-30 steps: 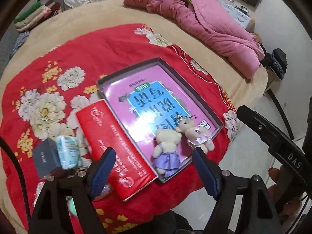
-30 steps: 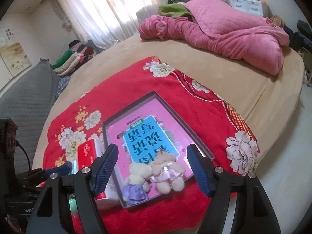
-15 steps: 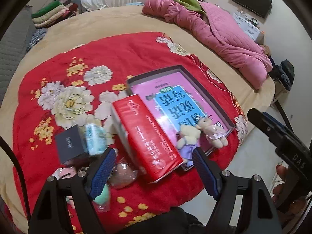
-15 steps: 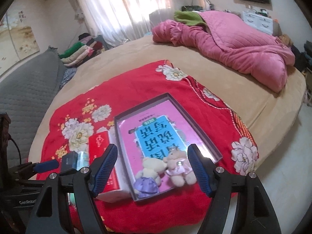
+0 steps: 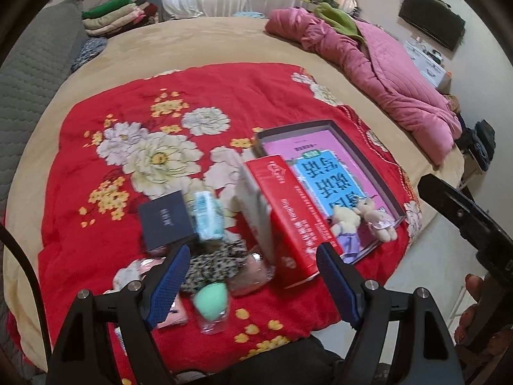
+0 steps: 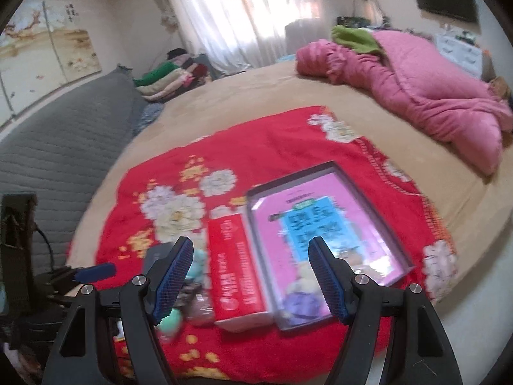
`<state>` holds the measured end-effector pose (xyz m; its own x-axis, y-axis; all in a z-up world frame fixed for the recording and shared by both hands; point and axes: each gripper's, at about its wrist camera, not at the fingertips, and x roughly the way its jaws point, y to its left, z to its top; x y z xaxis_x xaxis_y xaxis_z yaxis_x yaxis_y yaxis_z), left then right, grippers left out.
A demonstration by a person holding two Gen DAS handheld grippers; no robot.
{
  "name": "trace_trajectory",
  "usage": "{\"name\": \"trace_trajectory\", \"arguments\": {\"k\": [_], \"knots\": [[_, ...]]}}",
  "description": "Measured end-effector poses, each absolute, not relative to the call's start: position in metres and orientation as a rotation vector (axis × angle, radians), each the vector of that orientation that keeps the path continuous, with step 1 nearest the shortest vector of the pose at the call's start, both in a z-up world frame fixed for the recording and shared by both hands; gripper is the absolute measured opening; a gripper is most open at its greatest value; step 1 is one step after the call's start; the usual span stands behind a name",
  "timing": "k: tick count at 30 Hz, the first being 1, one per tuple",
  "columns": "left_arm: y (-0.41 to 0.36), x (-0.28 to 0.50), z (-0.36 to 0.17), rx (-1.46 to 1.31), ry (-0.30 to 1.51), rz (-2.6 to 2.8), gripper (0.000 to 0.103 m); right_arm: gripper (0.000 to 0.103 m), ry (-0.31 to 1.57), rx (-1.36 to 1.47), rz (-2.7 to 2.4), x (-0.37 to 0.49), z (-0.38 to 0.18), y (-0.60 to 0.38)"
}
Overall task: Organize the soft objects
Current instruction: 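Move both tools back over the pile of items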
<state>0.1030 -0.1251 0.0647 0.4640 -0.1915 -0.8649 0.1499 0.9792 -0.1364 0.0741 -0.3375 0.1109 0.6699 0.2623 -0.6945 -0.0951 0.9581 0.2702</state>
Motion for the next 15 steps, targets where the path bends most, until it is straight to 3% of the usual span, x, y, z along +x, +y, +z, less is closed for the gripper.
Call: {"name": "trace_trajectory", "arguments": {"k": [15], "knots": [[-0.019,0.095,0.071,-0.178,1.052,-0.047,0.081,0.075,0.836,0.133,0.308,0.074,0.112,-0.275]]}}
